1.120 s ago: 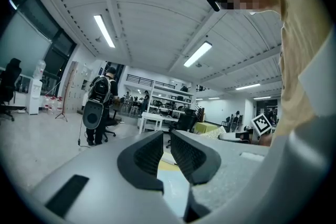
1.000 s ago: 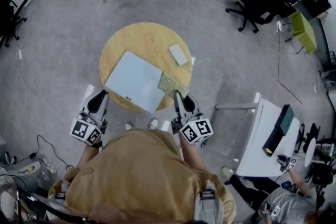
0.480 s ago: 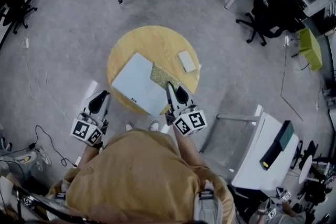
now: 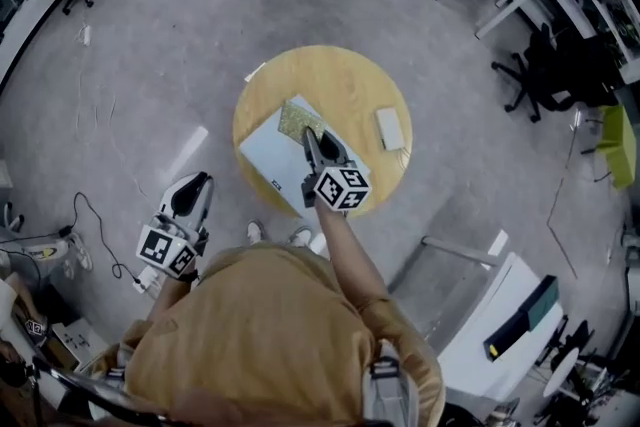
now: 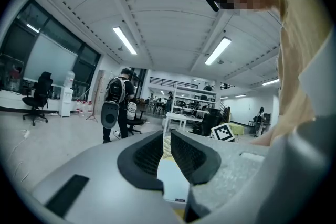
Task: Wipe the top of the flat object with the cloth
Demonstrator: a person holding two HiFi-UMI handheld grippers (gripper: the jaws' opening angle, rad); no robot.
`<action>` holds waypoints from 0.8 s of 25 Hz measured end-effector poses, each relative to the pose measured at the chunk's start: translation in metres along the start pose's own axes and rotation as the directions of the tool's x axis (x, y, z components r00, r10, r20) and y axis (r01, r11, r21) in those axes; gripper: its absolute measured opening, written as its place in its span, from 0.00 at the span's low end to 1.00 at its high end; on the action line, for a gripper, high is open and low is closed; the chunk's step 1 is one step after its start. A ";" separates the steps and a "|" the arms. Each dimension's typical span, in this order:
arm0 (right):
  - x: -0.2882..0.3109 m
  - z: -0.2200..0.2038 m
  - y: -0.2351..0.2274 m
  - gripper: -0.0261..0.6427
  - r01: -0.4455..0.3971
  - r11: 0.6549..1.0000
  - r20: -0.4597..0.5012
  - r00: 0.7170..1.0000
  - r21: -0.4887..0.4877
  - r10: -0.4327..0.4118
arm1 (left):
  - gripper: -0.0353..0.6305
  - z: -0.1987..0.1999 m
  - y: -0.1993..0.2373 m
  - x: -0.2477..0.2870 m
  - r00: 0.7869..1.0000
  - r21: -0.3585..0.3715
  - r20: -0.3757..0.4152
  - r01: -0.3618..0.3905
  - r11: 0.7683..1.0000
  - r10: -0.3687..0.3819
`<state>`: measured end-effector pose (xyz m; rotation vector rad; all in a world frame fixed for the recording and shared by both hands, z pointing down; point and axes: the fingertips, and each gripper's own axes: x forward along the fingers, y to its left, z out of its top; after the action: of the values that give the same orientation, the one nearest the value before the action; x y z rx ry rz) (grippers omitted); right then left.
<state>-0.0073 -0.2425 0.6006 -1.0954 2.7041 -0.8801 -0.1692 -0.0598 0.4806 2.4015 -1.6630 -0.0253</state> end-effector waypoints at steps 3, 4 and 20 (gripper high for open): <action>0.032 -0.018 -0.026 0.13 0.045 0.993 -0.035 0.999 0.109 -0.042 | 0.12 -0.002 0.002 -0.008 0.999 -0.003 -0.016 -0.035 0.999 0.035; 0.041 -0.025 -0.034 0.13 0.064 0.989 -0.050 0.997 0.132 -0.057 | 0.12 -0.002 0.003 -0.011 0.999 -0.004 -0.019 -0.046 0.999 0.046; 0.080 -0.081 -0.087 0.13 0.191 0.982 -0.253 0.949 -0.004 -0.186 | 0.12 -0.005 0.011 -0.016 0.994 -0.009 -0.052 -0.101 0.995 0.101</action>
<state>-0.0367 -0.3066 0.7250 -1.3402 2.8146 -1.1478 -0.1845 -0.0483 0.4857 2.2862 -1.7533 0.0430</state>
